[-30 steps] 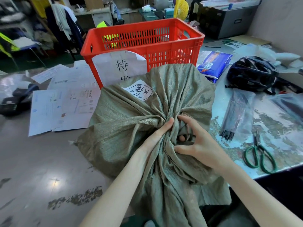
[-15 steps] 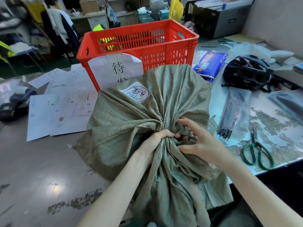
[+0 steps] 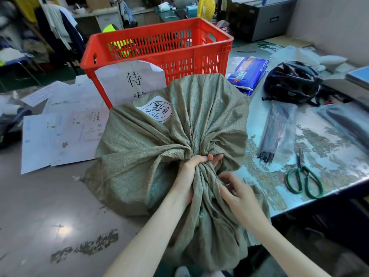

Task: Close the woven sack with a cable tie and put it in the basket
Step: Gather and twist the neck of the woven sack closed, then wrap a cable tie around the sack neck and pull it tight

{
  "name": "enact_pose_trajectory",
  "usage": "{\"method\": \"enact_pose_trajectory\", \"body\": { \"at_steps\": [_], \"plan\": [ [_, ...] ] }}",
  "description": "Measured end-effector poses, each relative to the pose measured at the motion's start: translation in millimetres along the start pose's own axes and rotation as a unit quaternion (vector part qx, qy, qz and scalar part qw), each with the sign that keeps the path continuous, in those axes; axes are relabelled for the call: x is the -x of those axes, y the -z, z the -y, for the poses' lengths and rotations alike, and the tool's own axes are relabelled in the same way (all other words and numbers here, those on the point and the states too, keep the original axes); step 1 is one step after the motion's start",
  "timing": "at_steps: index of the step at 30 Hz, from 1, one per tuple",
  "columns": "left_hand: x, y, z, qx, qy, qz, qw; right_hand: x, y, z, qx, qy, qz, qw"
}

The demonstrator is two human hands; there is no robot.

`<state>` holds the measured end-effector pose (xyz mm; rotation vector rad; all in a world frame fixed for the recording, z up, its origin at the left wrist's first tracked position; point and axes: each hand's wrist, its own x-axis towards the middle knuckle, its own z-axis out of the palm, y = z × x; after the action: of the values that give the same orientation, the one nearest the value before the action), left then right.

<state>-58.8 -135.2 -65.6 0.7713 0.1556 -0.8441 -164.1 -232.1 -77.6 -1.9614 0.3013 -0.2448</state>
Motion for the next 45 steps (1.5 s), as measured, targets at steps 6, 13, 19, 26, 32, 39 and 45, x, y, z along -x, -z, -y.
{"method": "enact_pose_trajectory", "body": {
  "at_steps": [6,13,19,26,32,39,45],
  "plan": [
    [-6,3,2,-0.059,-0.034,-0.063,0.996,3,-12,-3,-0.125,-0.071,0.039,0.989],
    [-11,9,7,-0.128,-0.075,-0.044,0.988,16,-41,-17,-0.282,-0.140,0.049,0.948],
    [-9,5,9,-0.176,-0.124,-0.041,0.976,9,-36,-22,-0.283,-0.146,0.073,0.945],
    [-7,9,8,-0.199,-0.118,-0.027,0.972,-12,-16,-26,-0.217,-0.133,0.077,0.964],
    [-14,12,9,-0.169,-0.103,-0.012,0.980,-41,17,-41,-0.154,-0.129,-0.020,0.979],
    [-18,16,10,-0.162,-0.094,-0.012,0.982,-89,80,-87,0.073,-0.123,-0.137,0.980],
    [-15,15,9,-0.174,-0.084,-0.003,0.981,-113,125,-126,0.395,-0.079,-0.056,0.913]
  ]
}}
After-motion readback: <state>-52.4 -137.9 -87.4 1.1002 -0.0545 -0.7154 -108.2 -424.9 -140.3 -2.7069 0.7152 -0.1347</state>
